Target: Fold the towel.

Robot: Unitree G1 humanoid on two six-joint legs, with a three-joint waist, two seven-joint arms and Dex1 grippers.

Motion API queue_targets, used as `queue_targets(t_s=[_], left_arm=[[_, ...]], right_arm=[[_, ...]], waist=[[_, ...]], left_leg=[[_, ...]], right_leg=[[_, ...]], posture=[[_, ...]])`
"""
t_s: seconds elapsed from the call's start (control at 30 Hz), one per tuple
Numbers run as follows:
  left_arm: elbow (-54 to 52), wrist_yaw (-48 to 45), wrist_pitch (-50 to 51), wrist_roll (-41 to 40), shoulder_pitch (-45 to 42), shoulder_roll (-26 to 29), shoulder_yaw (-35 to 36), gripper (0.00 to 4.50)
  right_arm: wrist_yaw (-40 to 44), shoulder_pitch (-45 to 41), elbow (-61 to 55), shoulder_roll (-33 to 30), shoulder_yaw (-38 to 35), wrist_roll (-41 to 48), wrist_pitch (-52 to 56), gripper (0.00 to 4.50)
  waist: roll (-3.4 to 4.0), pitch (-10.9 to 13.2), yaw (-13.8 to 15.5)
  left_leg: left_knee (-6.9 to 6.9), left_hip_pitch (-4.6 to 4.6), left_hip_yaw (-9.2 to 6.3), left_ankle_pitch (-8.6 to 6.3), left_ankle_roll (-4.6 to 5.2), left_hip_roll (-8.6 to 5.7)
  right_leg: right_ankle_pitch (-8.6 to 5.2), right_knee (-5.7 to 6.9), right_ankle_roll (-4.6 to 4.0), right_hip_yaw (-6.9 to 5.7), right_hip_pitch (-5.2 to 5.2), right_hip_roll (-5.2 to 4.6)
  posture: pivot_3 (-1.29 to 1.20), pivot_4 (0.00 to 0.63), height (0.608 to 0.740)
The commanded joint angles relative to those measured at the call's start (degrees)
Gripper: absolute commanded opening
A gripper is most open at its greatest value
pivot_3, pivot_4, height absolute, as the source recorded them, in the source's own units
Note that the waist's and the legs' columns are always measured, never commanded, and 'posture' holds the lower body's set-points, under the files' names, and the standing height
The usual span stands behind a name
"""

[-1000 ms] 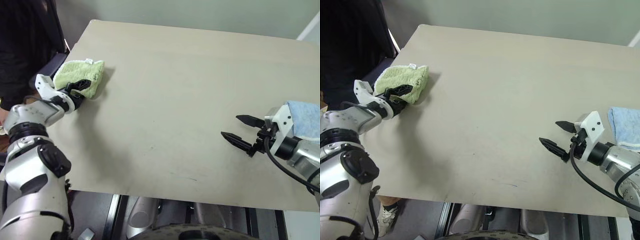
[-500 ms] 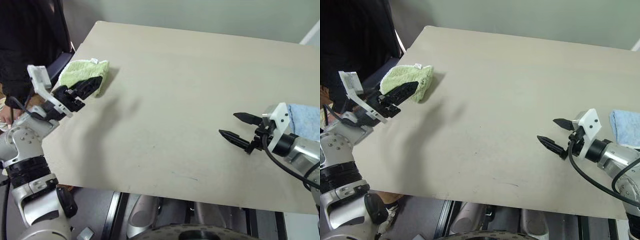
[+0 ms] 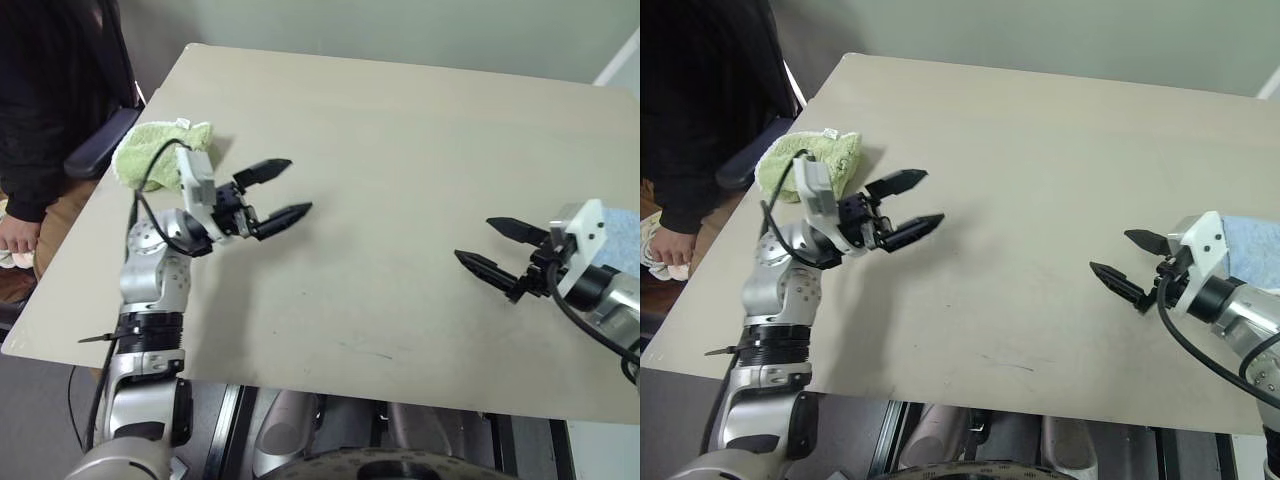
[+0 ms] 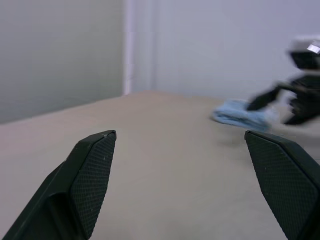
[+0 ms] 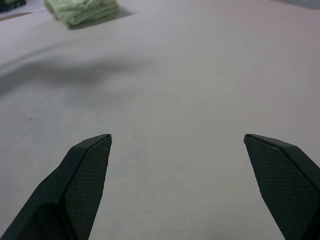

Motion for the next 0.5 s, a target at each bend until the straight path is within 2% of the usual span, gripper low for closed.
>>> queue_targets(t_s=[0.03, 0.2, 0.3, 0.5], left_arm=[[-0.1, -4.2, -2.0, -0.8, -0.5, 0.0, -1.3, 4.45], [-2.5, -5.7, 1.4, -2.5, 2.1, 0.5, -2.3, 4.45], [-3.2, -6.6, 0.6, -1.6, 3.1, 0.8, -3.1, 4.45], [-5.3, -5.5, 0.4, -1.2, 5.5, 0.8, -4.2, 4.45]], right_arm=[[0.0, 1.7, -3.4, -0.5, -4.3, 2.6, 0.5, 4.50], [-1.3, 5.4, -5.7, 0.8, -8.1, 4.3, 0.9, 4.50], [-2.0, 6.5, -6.6, 1.2, -8.3, 4.6, 1.2, 4.50], [-1.8, 5.9, -5.6, 0.9, -6.3, 5.2, 2.0, 4.50]], waist=[[0.00, 0.0, -0.1], [0.00, 0.0, -0.3], [0.00, 0.0, -0.4], [0.00, 0.0, -0.5]], left_leg=[[-0.02, -0.01, 0.00, 0.00, 0.01, 0.01], [-0.17, -0.07, 0.00, 0.01, 0.01, 0.02], [-0.19, -0.09, 0.00, -0.03, 0.00, 0.02], [-0.18, -0.11, 0.00, -0.23, 0.17, 0.02]], right_leg=[[-0.02, 0.00, -0.01, -0.01, -0.02, 0.00], [-0.13, -0.01, 0.02, 0.00, -0.12, 0.00], [-0.36, -0.01, 0.33, 0.01, -0.15, 0.00], [-0.37, -0.01, 0.30, 0.03, -0.13, -0.01]], posture=[[0.00, 0.150, 0.733], [0.00, 0.150, 0.733], [0.00, 0.150, 0.733], [0.00, 0.150, 0.733]])
